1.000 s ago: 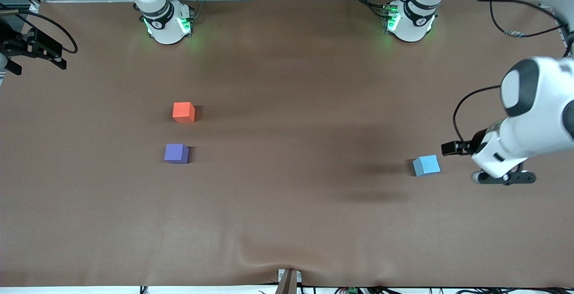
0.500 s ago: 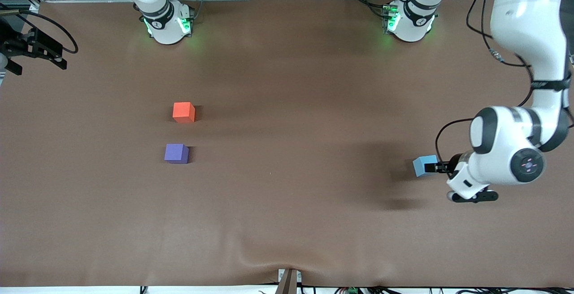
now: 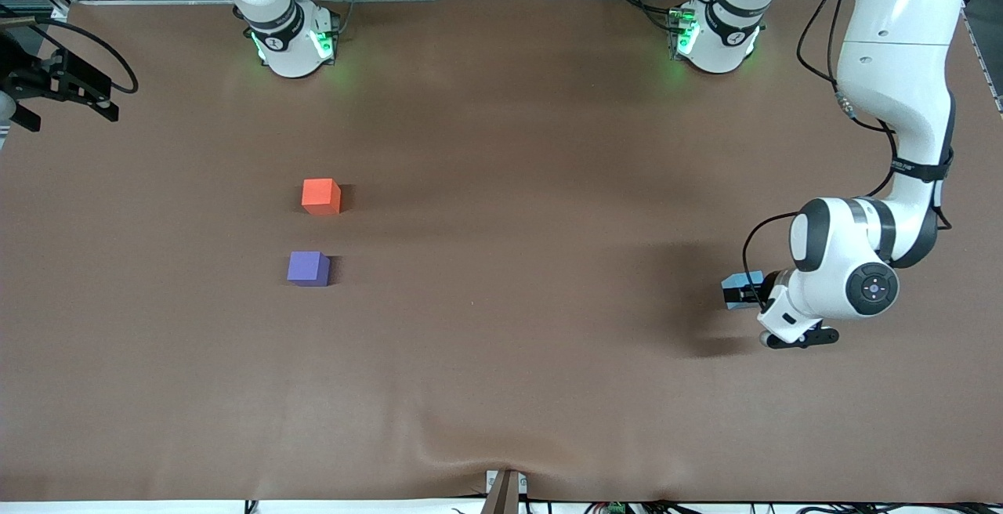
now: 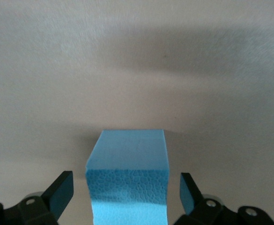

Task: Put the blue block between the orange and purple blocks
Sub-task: 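Lift the blue block and carry it toward the table's middle, set down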

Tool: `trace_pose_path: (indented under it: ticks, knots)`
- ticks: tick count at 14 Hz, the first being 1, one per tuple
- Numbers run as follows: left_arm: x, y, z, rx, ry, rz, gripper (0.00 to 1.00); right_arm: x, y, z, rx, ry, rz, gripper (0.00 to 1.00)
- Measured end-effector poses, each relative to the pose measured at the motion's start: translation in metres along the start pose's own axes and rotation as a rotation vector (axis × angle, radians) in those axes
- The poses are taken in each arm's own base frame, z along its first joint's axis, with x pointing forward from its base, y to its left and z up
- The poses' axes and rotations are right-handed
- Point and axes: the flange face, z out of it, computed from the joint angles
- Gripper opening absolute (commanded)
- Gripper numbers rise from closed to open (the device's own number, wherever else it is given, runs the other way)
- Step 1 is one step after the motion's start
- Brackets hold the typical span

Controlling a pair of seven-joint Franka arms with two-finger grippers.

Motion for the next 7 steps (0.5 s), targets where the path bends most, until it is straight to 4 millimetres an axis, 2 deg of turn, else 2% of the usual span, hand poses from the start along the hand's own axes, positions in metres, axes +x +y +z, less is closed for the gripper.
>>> trace_pose_path:
  ticks: [1,2,3,4,5,6,7]
  knots:
    - [-0.0019,-0.0002,0.0062,0.002,-0.011,0.0,1.0,0.0001,-0.0006,0.0,0.0,0.0,-0.001,1.0]
    - [-0.0036,-0.0004,0.0113,0.003,-0.02,0.0,0.76,0.0002,-0.0011,0.0,0.0,0.0,-0.002,1.0]
    - [-0.0044,-0.0005,0.0141,0.004,-0.024,0.0,0.43,0.0002,-0.0015,0.0,0.0,0.0,-0.003,1.0]
    - [-0.0047,-0.0004,0.0148,0.004,-0.025,0.0,0.19,0.0002,-0.0017,0.0,0.0,0.0,-0.003,1.0]
    - [-0.0042,-0.0002,0.0142,0.003,-0.021,0.0,0.07,0.0003,-0.0017,0.0,0.0,0.0,-0.003,1.0]
    - [-0.003,0.0001,0.0124,0.002,-0.013,0.0,0.0,0.0003,-0.0017,0.0,0.0,0.0,-0.003,1.0]
    - [-0.0013,0.0015,0.0087,0.0,-0.002,0.002,0.0,0.0003,-0.0017,0.0,0.0,0.0,-0.003,1.0]
